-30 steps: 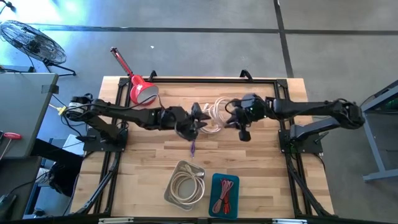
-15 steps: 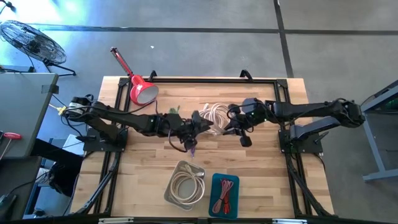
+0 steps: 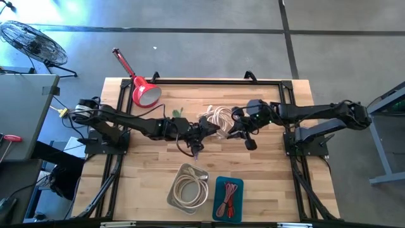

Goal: Pick & Place USB Port
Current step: Put the light brown HDMI cable into the white bin

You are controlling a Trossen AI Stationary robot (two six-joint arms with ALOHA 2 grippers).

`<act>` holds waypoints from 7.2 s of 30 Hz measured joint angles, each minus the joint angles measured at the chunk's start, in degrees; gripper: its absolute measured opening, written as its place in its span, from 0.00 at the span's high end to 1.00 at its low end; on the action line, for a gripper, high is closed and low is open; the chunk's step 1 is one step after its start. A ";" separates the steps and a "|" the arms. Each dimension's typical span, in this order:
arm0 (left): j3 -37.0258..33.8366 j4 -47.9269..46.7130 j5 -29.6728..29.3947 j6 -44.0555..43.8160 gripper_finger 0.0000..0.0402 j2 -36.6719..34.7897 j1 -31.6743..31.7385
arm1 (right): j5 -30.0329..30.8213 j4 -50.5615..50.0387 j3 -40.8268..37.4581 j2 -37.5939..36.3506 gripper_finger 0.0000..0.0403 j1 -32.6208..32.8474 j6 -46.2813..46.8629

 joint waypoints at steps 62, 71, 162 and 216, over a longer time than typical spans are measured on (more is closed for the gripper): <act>0.11 8.59 1.65 -3.03 0.87 4.96 2.73 | 0.13 -0.56 0.02 -0.07 0.92 1.51 0.63; 0.11 7.12 -0.72 -4.21 0.87 4.96 2.86 | 8.64 0.79 0.00 -0.07 0.61 1.53 7.82; 0.20 -30.55 54.61 -67.41 0.87 2.30 -6.10 | 43.59 4.37 -9.70 -7.04 0.42 1.31 8.48; 0.22 -36.08 42.02 -80.22 0.45 4.18 -4.48 | 40.47 4.86 -9.92 -7.04 0.42 1.36 8.07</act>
